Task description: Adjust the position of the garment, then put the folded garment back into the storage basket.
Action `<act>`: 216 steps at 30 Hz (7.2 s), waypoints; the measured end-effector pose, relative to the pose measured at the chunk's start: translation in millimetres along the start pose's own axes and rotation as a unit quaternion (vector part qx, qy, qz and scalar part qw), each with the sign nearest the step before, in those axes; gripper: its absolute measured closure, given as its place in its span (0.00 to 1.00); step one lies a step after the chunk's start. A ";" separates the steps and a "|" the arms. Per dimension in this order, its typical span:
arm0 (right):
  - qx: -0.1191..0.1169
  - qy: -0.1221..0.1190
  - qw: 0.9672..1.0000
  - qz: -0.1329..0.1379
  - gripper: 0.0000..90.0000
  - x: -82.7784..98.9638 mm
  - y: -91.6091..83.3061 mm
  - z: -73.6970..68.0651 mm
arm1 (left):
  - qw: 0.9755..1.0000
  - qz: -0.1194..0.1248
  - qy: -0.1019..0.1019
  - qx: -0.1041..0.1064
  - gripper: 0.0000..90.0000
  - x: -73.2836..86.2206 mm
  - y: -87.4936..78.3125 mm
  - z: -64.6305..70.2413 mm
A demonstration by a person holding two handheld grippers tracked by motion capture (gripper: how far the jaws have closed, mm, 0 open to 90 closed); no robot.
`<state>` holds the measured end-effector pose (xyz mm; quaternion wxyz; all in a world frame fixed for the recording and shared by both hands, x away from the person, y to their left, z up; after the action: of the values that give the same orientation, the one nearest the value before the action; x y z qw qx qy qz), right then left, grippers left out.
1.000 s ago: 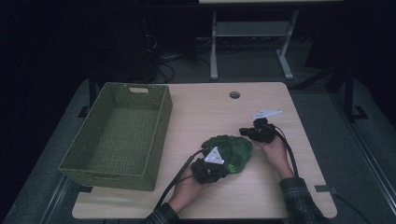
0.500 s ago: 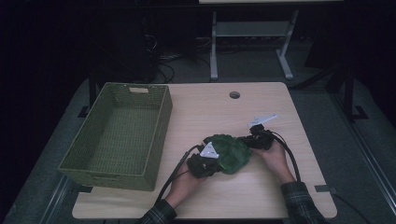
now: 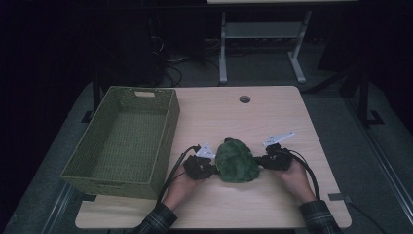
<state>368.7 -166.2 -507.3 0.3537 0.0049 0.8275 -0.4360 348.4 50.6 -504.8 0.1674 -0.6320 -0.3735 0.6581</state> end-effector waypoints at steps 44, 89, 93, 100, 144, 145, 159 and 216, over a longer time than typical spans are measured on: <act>0.121 0.019 0.989 0.081 0.17 47.0 -35.8 37.6 | 0.992 -0.078 0.092 0.027 0.16 -46.5 -9.4 -10.1; 0.123 0.020 0.989 0.080 0.17 47.0 -35.7 37.9 | 0.981 -0.151 0.106 0.061 0.75 -37.4 27.6 -5.8; 0.123 0.020 0.989 0.080 0.17 46.9 -35.7 37.9 | 0.983 -0.147 0.094 0.062 0.76 -38.7 23.6 -7.8; 0.123 0.021 0.989 0.080 0.17 46.9 -35.7 37.8 | 0.988 -0.125 0.074 0.054 0.77 -49.0 7.7 -11.2; 0.125 0.026 0.989 0.080 0.14 46.8 -35.3 38.0 | 0.995 -0.088 0.018 -0.048 0.76 -69.0 -157.3 -52.9; 0.126 0.027 0.988 0.079 0.13 46.8 -35.2 38.4 | 0.995 -0.089 0.015 -0.053 0.76 -67.1 -161.9 -54.6; 0.129 0.029 0.988 0.078 0.12 46.6 -35.0 38.9 | 0.988 -0.093 -0.029 -0.121 0.76 -31.7 -221.5 -76.9; 0.129 0.027 0.988 0.079 0.12 46.4 -35.0 39.3 | 0.954 -0.194 -0.164 -0.162 0.75 135.2 -196.4 -128.6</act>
<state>345.6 -230.4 -524.0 0.3609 0.1273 0.7706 -0.5097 402.4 310.8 -452.3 0.1239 -0.4496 -0.6124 0.6384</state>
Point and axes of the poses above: each handheld gripper's, and its own axes: y roughly forward along the jaws, x roughly out of its underside, z roughly to its right, the point moved 6 cm from there along y, roughly forward along the jaws, and after that the axes turned 15 degrees about y, right-handed, at the moved point
